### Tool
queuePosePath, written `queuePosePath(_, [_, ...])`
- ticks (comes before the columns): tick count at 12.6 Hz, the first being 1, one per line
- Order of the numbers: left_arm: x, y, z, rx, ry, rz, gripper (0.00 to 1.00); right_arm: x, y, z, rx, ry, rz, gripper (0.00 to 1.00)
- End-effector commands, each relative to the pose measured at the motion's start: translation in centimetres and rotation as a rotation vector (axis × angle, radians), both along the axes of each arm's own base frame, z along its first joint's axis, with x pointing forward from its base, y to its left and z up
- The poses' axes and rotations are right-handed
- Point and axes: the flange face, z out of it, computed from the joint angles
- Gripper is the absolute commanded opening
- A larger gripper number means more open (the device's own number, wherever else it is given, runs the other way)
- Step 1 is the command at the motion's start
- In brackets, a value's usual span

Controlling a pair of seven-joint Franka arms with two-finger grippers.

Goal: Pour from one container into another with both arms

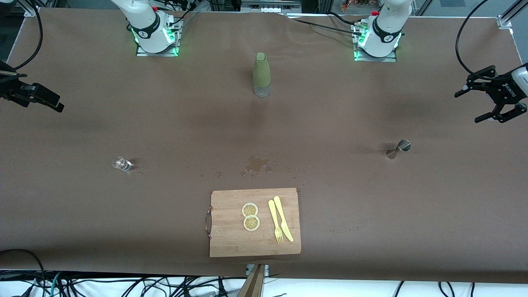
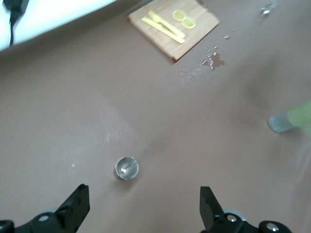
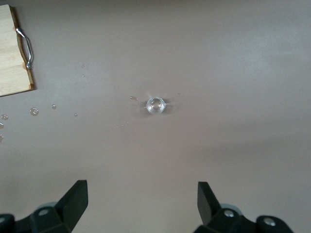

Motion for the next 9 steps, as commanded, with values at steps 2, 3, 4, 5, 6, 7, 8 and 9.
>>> queuePosePath(2, [-0.2, 4.6, -5.7, -0.141, -0.204, -0.172, 1.0, -0.3, -0.1, 0.0, 0.014, 0.006, 0.017, 1.0])
queuePosePath(3, [-0.5, 5.6, -7.8, -0.181, -0.257, -0.207, 0.99, -0.3, -0.2, -0.1, 0.015, 0.009, 0.027, 1.0])
queuePosePath(4, [-0.7, 6.1, -10.1, -0.23, -0.317, -0.232, 1.0, -0.3, -0.2, -0.2, 0.013, 0.01, 0.064, 1.0])
queuePosePath(5, [-0.9, 6.1, -12.6, -0.282, -0.379, -0.252, 0.99, 0.1, -0.3, -0.9, 0.014, 0.021, 0.095, 1.0])
queuePosePath(6, [-1.0, 6.4, -14.6, -0.313, -0.446, -0.275, 0.99, 0.6, -0.3, -2.1, 0.016, 0.04, 0.121, 1.0])
queuePosePath(7, [-0.8, 6.5, -16.5, -0.339, -0.501, -0.302, 0.99, 1.3, 0.0, -3.8, 0.022, 0.071, 0.174, 1.0])
queuePosePath(8, [-0.6, 6.6, -18.1, -0.36, -0.546, -0.318, 0.99, 1.7, -0.2, -4.2, 0.026, 0.067, 0.25, 1.0])
queuePosePath(9, [-0.5, 6.7, -19.7, -0.377, -0.575, -0.333, 0.99, 2.1, -0.8, -5.1, 0.033, 0.073, 0.341, 1.0])
